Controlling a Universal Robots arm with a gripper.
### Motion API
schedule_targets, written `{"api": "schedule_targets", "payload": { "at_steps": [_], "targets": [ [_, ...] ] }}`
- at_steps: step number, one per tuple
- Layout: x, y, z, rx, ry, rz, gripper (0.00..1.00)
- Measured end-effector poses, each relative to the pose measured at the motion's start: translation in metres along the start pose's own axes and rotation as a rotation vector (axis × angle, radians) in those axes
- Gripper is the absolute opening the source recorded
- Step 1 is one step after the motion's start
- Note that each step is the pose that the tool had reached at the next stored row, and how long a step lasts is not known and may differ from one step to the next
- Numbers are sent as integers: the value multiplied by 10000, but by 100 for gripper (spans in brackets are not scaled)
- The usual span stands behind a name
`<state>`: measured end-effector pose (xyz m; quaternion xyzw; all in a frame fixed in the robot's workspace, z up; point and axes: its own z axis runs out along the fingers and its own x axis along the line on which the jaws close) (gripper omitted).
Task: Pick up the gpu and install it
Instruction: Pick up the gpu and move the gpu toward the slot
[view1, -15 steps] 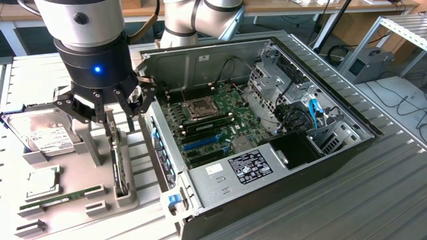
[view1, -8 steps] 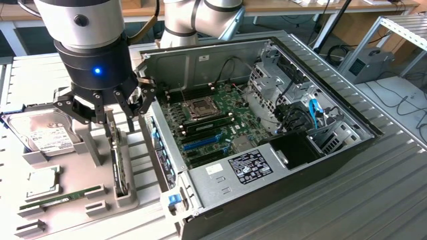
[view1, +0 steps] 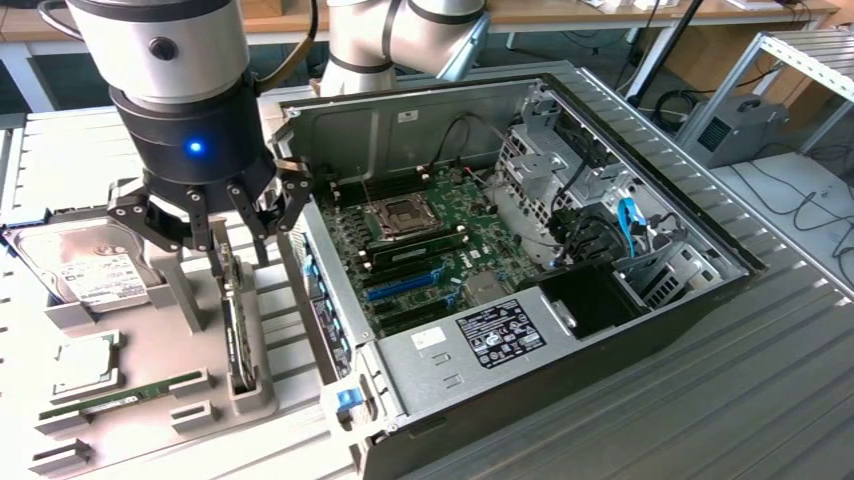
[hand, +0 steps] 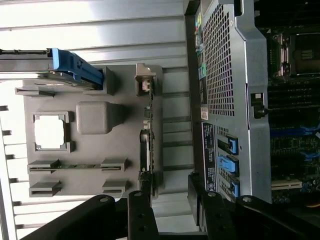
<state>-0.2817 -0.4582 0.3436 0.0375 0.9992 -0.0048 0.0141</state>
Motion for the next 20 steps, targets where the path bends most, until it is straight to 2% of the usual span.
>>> {"api": "schedule_targets", "payload": {
  "at_steps": [20],
  "targets": [
    [10, 0, 55, 15, -1, 0, 42]
  ]
}}
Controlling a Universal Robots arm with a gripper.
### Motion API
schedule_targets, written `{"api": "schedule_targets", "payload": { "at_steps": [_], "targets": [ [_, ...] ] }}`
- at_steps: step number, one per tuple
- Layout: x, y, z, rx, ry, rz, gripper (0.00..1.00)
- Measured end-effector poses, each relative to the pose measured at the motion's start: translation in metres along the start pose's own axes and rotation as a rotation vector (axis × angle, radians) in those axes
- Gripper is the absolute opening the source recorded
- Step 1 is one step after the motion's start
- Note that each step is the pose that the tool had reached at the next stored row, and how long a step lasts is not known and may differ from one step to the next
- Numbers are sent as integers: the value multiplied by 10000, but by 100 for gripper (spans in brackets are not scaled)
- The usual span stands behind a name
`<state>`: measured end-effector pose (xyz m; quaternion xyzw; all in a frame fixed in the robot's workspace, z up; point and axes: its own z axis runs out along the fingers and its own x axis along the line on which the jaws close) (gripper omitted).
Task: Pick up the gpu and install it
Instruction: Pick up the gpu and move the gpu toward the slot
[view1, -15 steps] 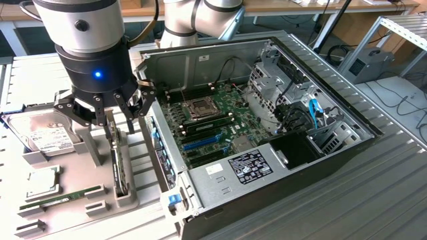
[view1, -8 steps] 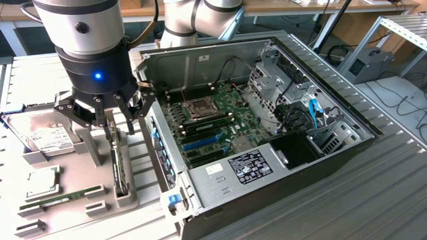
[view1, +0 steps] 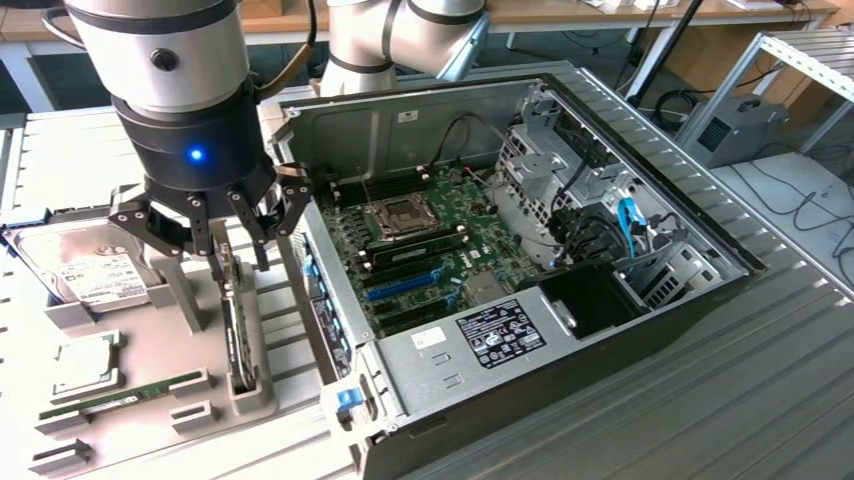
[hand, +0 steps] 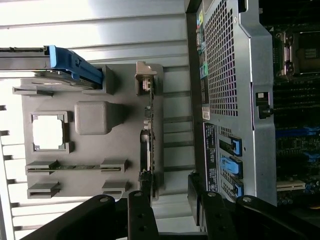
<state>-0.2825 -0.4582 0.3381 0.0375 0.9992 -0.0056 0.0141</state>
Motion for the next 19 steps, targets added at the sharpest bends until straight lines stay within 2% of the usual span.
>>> {"api": "schedule_targets", "payload": {
  "at_steps": [19],
  "targets": [
    [8, 0, 50, 19, -1, -1, 42]
  ]
}}
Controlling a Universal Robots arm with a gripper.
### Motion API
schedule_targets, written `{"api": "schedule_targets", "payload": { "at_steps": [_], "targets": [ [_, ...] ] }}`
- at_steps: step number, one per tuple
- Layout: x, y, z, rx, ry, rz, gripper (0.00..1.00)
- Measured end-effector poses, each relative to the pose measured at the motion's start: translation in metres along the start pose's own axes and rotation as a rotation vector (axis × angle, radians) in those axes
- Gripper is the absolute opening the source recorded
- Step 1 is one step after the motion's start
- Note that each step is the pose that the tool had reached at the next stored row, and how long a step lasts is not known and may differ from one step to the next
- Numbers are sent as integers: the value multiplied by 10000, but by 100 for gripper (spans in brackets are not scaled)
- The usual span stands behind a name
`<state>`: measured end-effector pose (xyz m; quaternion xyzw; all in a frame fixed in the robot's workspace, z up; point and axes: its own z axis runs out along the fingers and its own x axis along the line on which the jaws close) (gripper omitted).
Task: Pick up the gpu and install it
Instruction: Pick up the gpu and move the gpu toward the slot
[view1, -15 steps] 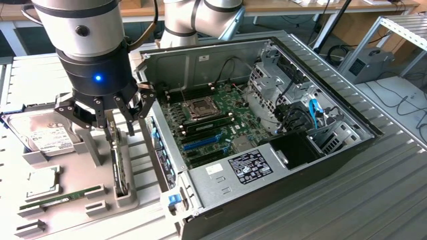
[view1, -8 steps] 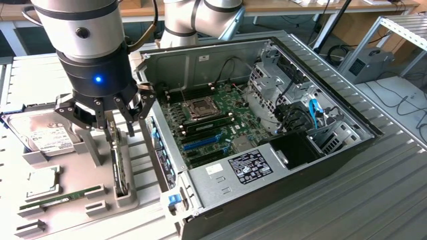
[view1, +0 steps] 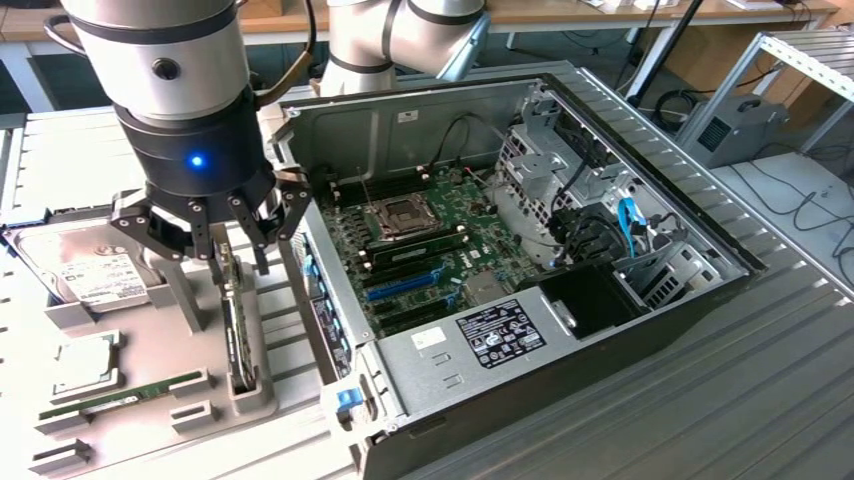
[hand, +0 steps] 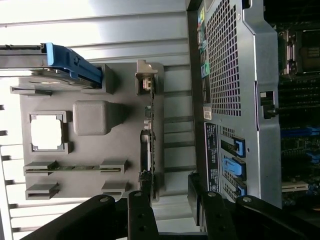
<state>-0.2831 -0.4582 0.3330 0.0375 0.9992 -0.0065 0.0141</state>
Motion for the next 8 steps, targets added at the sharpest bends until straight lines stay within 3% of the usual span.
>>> {"api": "schedule_targets", "payload": {
  "at_steps": [8],
  "targets": [
    [1, 0, 20, 12, 0, 0, 42]
  ]
}}
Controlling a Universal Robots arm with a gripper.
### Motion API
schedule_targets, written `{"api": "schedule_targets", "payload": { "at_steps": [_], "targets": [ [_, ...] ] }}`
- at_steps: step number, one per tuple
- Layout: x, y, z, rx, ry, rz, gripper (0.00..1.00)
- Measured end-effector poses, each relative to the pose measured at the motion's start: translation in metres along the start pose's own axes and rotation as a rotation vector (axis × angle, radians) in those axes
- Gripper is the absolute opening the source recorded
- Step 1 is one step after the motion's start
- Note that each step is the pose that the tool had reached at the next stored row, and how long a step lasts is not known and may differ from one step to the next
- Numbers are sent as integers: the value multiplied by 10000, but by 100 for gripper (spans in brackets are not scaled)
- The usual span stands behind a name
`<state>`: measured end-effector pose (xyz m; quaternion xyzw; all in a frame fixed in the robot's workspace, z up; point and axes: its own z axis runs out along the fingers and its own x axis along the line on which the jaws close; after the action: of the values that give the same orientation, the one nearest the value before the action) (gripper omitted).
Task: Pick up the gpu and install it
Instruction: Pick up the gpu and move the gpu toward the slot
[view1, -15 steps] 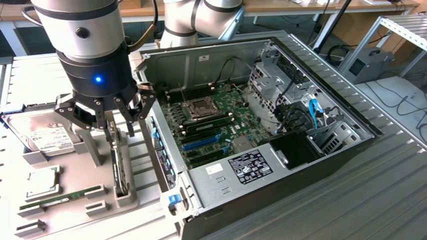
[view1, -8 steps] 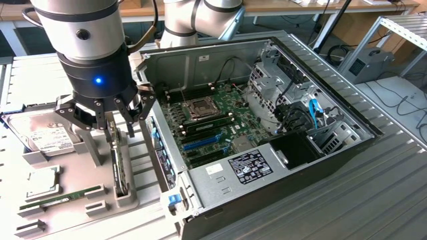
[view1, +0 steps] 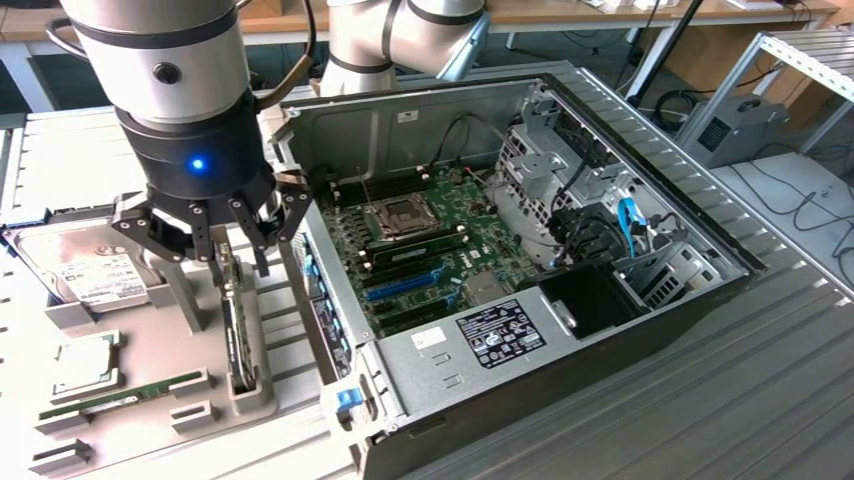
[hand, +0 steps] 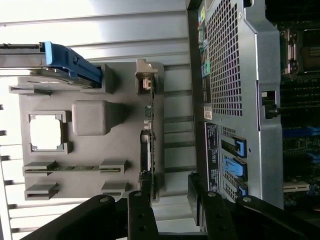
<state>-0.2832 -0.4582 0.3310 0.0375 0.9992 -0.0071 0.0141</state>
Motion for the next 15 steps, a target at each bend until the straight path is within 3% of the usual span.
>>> {"api": "schedule_targets", "payload": {
  "at_steps": [15],
  "targets": [
    [5, 0, 47, 19, -2, -1, 42]
  ]
}}
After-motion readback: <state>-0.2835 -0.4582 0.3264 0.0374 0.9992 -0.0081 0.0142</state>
